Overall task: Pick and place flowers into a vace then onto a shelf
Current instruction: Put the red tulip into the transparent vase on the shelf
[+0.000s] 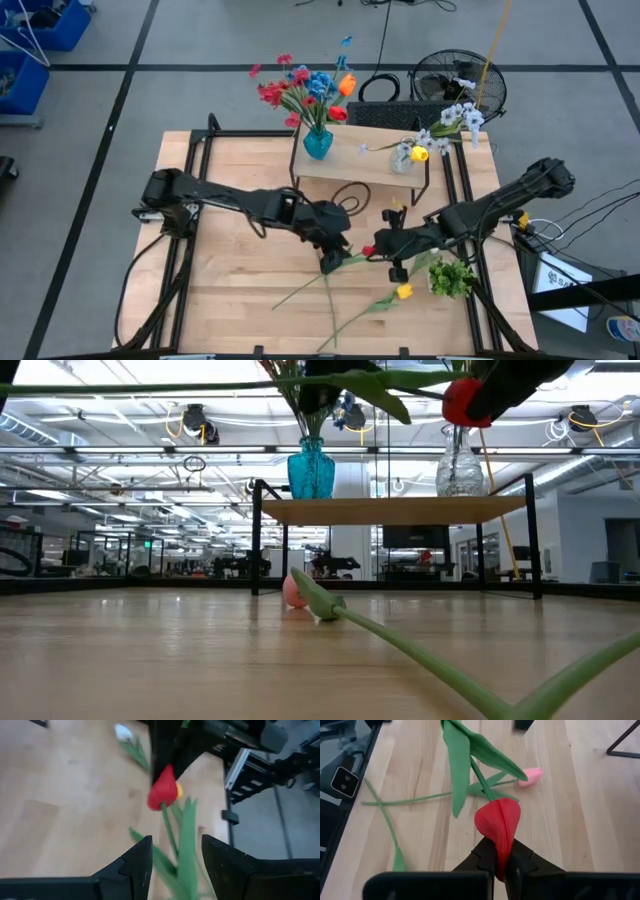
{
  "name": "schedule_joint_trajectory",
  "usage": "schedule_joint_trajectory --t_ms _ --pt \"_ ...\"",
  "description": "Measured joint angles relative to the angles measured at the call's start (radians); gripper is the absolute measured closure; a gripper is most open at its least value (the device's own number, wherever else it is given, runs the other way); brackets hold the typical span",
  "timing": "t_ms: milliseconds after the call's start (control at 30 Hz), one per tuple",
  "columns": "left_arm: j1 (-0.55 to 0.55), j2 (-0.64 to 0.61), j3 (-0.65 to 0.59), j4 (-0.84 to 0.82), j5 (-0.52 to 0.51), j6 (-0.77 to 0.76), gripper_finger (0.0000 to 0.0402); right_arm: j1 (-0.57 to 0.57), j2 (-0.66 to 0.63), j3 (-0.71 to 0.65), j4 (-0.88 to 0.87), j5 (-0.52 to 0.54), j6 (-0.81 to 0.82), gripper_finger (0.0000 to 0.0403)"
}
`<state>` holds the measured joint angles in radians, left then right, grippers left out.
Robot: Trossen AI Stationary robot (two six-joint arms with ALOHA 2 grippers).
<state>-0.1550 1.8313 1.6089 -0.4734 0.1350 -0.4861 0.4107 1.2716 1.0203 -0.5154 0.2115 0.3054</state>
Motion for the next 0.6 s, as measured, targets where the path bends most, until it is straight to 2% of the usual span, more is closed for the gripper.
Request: schedule_joint_trajectory --t_ms 100,467,533,600 --pt "0.003 0.039 0.000 0.028 0.029 -0.021 0.0227 0.000 0.002 0.000 -0.001 0.000 -0.001 0.0395" --pt "0.003 0.111 -0.001 0.067 0.029 0.032 0.0229 0.000 0.003 0.000 0.008 -0.002 -0.004 0.0394" --pt "0.002 0.116 0.002 0.090 0.028 0.037 0.0243 0.000 0.003 0.000 0.015 -0.002 -0.004 0.0394" --pt "0.002 0.117 0.001 0.083 0.026 0.037 0.0274 0.000 0.003 0.000 0.023 -0.002 -0.001 0.0394"
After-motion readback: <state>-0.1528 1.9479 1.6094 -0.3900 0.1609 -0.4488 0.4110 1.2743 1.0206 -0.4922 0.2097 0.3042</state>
